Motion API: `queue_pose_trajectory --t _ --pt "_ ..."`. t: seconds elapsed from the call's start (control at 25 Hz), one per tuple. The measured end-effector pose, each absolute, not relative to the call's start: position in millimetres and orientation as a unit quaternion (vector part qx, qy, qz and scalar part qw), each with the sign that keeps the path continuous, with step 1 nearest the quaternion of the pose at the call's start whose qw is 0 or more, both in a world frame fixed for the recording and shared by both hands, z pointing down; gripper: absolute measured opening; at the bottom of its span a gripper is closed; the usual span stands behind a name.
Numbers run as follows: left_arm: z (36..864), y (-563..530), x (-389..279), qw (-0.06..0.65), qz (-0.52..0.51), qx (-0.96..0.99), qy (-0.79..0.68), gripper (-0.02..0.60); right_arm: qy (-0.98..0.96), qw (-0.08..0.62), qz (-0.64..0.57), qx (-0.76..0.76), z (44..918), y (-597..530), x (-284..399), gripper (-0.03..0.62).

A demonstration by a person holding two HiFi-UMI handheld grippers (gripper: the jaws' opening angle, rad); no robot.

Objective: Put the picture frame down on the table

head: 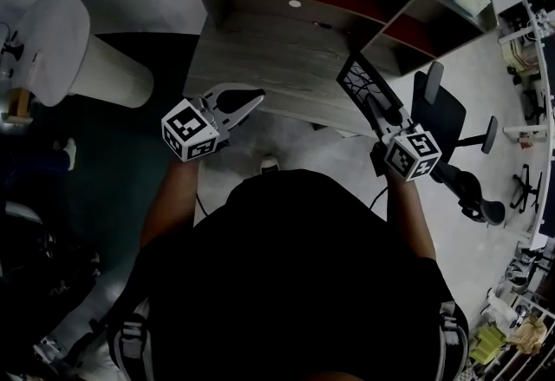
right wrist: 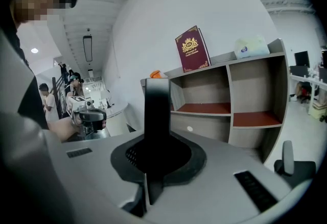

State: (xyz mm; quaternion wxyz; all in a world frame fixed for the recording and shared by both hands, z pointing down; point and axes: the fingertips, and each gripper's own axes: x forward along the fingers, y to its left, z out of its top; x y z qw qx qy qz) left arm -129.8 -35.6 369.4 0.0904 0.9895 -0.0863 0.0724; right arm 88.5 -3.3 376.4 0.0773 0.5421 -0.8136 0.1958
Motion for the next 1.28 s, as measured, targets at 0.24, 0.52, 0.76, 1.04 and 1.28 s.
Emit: queue_pose_trajectory --t 0.24,0.52,0.76,1.04,1.28 --pt "370 -46 -148 0.092 0.072 0.99 -0.082 0.017 -0.812 0.081 0.197 0.544 378 -16 71 0.015" --pt "374 -54 -181 0.103 0.063 0.988 -0.101 0.017 -0.822 0.089 0.193 0.529 386 -29 41 0.015" --pt "383 -56 -184 0.108 0.085 0.985 -0.104 0.017 -0.828 0.075 0.189 0.523 385 -41 44 0.015" --pt "381 -76 -180 0.103 0.09 0.983 -0.123 0.017 -0.838 0.06 0.194 0.506 391 -69 50 0.015" --pt "383 -106 -172 0.106 0.096 0.979 -0.143 0.017 -0.844 0.047 0.211 0.491 391 -107 56 0.015"
